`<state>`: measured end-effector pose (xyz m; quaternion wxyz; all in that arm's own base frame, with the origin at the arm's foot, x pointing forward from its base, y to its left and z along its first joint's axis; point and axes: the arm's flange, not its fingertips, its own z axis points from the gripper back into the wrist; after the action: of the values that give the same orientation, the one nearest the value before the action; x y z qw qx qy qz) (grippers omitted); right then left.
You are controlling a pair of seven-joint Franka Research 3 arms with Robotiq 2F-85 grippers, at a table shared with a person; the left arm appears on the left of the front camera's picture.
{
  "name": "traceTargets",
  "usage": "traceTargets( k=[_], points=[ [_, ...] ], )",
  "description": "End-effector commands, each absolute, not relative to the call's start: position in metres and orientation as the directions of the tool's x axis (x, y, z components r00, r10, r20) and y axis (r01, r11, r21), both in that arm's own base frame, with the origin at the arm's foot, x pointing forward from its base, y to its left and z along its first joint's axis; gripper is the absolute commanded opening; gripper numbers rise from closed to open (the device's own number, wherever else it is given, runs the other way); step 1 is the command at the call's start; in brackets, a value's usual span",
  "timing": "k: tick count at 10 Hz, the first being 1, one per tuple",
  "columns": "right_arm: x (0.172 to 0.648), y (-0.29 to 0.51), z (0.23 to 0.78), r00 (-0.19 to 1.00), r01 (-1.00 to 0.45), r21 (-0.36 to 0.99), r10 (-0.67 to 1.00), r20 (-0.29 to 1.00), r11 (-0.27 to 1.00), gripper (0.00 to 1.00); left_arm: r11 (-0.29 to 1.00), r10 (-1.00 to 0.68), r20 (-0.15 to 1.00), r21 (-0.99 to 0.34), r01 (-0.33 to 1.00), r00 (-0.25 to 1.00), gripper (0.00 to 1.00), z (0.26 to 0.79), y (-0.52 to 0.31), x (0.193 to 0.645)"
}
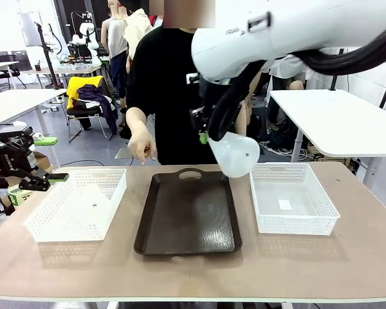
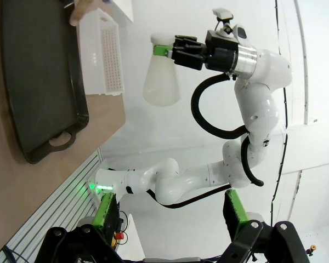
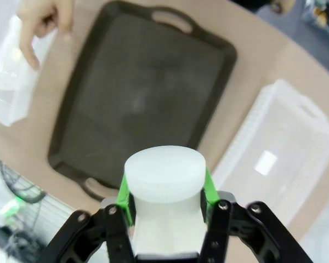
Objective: Prepare the laboratory tools.
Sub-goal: While moving the picked Big flask to the Handle tray indicated by the person, stop as directed by the person.
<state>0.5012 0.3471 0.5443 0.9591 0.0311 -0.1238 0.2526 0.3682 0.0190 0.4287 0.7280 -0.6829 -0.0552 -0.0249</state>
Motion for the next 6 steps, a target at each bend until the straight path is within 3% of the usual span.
traceTargets(
  k=[1,6],
  points=[
    [0.530,0.374,0.538,0.802,-0.570,-0.015,0.560,0.205,0.822,0.00,0.065,0.044,0.121,-0.991,0.118,0.992,1.00,0.431,0.020,0.368],
    [0.553,0.411,0.485,0.775,-0.623,0.050,0.607,0.174,0.781,0.00,0.065,0.044,0.121,-0.991,0.118,0.992,1.00,0.431,0.020,0.368]
  ],
)
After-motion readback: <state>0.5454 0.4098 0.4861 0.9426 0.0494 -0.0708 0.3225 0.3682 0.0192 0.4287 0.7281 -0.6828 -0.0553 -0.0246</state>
